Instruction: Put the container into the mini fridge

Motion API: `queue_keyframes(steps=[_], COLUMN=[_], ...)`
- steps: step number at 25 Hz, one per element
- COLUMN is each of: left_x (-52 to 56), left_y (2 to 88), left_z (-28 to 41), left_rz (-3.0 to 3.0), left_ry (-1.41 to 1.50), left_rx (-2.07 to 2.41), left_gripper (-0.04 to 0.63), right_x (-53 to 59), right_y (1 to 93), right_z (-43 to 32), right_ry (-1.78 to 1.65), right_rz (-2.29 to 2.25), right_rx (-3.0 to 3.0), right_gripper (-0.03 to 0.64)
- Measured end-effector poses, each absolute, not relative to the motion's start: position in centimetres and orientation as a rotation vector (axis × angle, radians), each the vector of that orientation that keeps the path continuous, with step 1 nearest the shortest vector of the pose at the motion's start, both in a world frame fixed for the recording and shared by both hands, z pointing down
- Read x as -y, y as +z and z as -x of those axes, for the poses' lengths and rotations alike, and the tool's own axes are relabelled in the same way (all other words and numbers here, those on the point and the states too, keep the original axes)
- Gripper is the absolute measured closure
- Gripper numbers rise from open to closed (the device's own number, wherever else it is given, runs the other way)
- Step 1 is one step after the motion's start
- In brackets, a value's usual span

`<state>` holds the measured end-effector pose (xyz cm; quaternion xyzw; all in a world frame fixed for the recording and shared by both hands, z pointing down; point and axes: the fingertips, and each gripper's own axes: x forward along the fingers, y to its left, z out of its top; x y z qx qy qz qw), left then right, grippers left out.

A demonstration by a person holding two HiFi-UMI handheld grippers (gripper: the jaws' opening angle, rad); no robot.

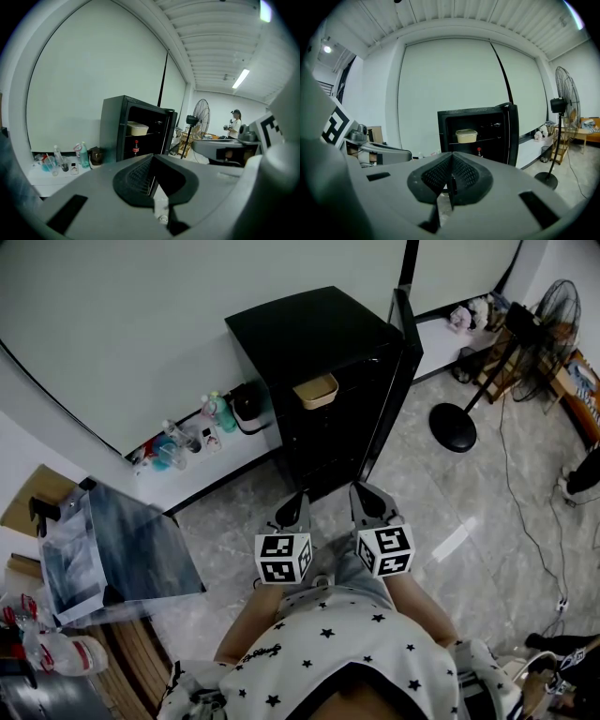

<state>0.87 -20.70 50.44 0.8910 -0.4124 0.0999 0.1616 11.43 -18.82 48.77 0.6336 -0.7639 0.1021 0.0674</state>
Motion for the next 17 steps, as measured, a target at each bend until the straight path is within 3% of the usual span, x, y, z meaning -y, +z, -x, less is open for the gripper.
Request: queue_keyframes(steps=[17], left_x=[20.25], left_y=[50.92], left_z=[-0.73], left_rz=[-2.535], left_ry=[0.288], left_rx=[1.171], left_gripper=[0.583], right_x=[18.48], right_y=[48.88], right_z=[-11.66], right_ry=[0.338], right_rz=[-1.925], right_rx=[2.326], right_gripper=[0.624])
